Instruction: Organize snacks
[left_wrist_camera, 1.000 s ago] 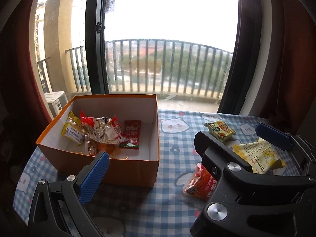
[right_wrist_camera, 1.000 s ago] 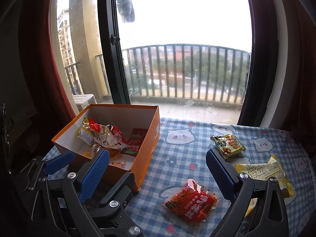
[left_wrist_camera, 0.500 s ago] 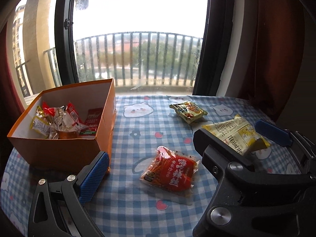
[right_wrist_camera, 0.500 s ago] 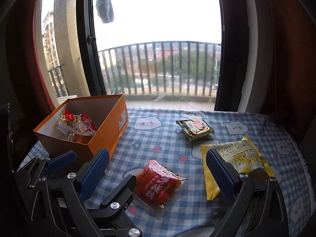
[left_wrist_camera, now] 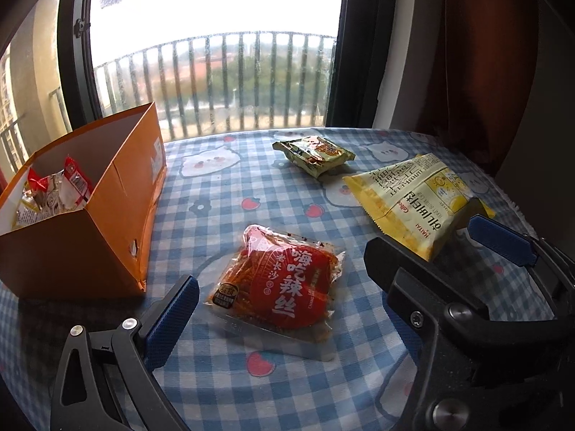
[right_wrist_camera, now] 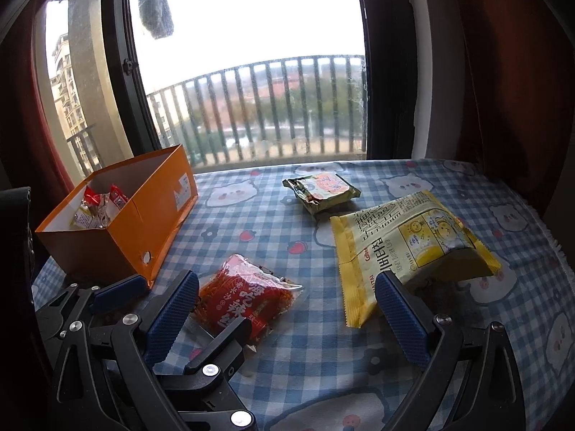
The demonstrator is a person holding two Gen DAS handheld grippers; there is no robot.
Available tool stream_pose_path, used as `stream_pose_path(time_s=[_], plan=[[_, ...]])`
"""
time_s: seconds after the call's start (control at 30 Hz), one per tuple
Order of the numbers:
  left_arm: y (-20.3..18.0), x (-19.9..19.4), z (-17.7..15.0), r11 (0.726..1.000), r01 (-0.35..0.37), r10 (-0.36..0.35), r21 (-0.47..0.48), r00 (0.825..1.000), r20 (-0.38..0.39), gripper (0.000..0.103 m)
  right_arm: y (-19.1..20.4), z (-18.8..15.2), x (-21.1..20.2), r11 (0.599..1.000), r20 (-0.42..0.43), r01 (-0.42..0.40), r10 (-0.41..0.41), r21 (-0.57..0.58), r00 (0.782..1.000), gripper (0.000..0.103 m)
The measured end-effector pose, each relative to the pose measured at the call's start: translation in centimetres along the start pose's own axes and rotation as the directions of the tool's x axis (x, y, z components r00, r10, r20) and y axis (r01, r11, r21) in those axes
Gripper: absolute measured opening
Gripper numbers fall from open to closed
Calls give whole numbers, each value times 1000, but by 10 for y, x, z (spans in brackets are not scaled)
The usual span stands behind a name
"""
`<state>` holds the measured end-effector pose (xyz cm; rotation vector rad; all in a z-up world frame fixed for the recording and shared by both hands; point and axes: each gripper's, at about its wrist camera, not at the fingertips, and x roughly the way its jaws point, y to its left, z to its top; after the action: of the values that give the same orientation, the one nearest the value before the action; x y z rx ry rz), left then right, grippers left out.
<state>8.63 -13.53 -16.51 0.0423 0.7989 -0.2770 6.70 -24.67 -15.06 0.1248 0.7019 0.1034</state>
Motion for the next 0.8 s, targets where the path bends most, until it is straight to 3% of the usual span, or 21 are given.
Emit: stream_pose_path(time_s=[0.2, 0.37, 0.43, 0.67, 0.8], plan=[[2, 29, -9, 999, -9, 13, 44, 997, -73, 102, -7, -15, 14, 999, -22, 32, -32, 9, 999, 99], [2, 51, -16, 995, -29, 41, 96, 992, -120, 102, -8, -27, 38, 1000, -109, 24, -23, 10, 994, 68], [4, 58, -16, 994, -26, 40, 102, 990, -139, 102, -10, -30, 46, 1000, -137, 12, -8, 22, 990, 60], [0, 73, -13, 986, -24, 48, 162, 988, -145, 102, -15, -33, 68, 999, -208, 10, -3, 31, 978, 49], [0, 79, -10, 985, -10, 36, 174, 989, -144, 102, -17, -32, 75, 999, -227, 17, -5, 48, 974, 48]])
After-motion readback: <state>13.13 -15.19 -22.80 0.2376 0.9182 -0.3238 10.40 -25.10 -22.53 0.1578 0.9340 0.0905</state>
